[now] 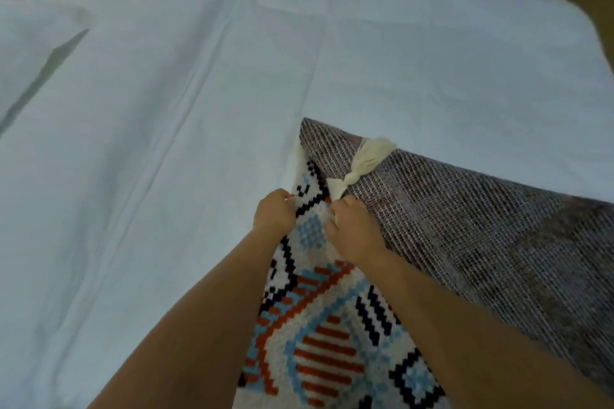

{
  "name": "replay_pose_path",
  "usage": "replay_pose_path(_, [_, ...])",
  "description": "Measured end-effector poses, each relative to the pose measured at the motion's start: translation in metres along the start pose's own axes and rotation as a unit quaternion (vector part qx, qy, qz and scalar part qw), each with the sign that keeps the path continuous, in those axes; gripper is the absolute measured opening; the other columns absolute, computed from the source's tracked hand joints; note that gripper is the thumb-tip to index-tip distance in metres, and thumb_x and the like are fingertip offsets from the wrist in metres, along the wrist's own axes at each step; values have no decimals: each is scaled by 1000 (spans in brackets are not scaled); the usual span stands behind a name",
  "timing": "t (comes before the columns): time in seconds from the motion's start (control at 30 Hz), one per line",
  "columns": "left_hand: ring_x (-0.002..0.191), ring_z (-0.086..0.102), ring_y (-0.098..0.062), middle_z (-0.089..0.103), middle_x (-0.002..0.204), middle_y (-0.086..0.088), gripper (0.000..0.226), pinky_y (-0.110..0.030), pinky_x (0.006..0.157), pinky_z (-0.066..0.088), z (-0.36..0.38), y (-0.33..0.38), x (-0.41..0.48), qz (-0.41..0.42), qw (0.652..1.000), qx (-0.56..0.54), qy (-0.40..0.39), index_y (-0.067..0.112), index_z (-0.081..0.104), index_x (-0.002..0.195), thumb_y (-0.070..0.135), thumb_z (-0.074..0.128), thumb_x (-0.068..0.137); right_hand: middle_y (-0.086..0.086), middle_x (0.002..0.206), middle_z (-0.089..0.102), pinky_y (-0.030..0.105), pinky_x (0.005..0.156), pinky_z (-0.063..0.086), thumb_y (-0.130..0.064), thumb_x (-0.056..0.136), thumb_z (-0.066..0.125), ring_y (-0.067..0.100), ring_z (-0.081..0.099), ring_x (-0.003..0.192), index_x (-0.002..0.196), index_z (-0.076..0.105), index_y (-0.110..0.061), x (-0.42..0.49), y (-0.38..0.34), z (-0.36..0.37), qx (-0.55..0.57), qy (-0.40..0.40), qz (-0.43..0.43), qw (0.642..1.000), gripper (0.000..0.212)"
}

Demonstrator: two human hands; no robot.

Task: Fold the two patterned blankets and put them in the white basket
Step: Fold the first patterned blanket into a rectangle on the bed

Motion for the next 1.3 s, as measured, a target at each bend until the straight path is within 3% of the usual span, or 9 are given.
replay_pose_path(0.13, [117,52,-25,57,127,-11,30,-24,93,38,4,-19,36,-35,999,-23,19,3,60,119,7,42,95,13,113,50,35,88,40,-7,90,45,28,46,106,104,56,-4,49,-16,-5,-75,20,-86,993,17])
replay_pose_path(0.33, [87,53,-22,55,82,-3,14,-16,63,39,25,-23,72,-42,996,-72,7,12,61,84,9,49,90,27,125,53,47,105,36,11,78,49,37,46,123,110,57,8,112,-49,17,-187,-32,-254,948,33])
replay_pose_path(0.43, [108,50,-28,50,116,-12,38,-34,85,43,33,-21,71,-44,998,33,12,9,52,120,35,50,92,18,150,29,39,117,13,7,87,43,30,20,142,139,32,-2,142,-49,35,-233,-84,-251,936,54])
replay_pose_path(0.57, [87,57,-23,63,101,-13,37,-33,73,44,54,-20,67,-38,999,-34,9,4,54,100,39,41,96,12,153,22,44,113,15,-2,87,48,30,17,141,147,11,-15,166,-35,58,-333,-143,-227,904,72])
replay_pose_path(0.77, [85,61,-32,65,88,-19,69,-38,84,47,70,-22,65,-68,991,-86,-76,-2,63,80,56,27,94,15,129,45,43,102,28,-10,90,42,31,35,123,119,48,-7,174,-26,44,-363,-76,-170,913,30])
replay_pose_path(0.87, [60,45,-17,46,60,-1,50,-27,56,36,44,-21,72,-44,978,-204,-1,16,43,61,55,38,92,16,123,46,43,95,30,-2,84,46,32,37,116,111,50,-5,182,-29,20,-300,-6,-135,944,27])
replay_pose_path(0.97, [51,38,-10,41,58,8,37,-25,46,23,8,-32,70,-2,991,-60,121,16,38,74,48,47,91,19,127,44,44,93,31,0,83,47,33,38,118,117,46,-4,189,-32,11,-272,29,-114,955,35])
replay_pose_path(1.13, [83,52,-22,55,103,-6,26,-32,64,39,7,-38,78,5,991,93,97,11,44,114,30,41,97,14,135,45,51,106,28,-4,84,51,30,40,126,130,39,-10,175,-34,70,-250,-181,-113,944,47])
replay_pose_path(1.3, [102,52,-27,53,116,-11,30,-36,78,42,8,-10,68,52,989,96,101,9,47,121,20,42,94,12,135,44,46,111,19,-15,86,49,29,33,129,128,41,-9,155,-32,40,-249,-89,-143,954,43])
Point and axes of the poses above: each hand's wrist, its own x-axis towards the middle knuckle, its own z-axis out of the palm, y = z × x, the point moved 10 cm from there along x, towards the middle knuckle
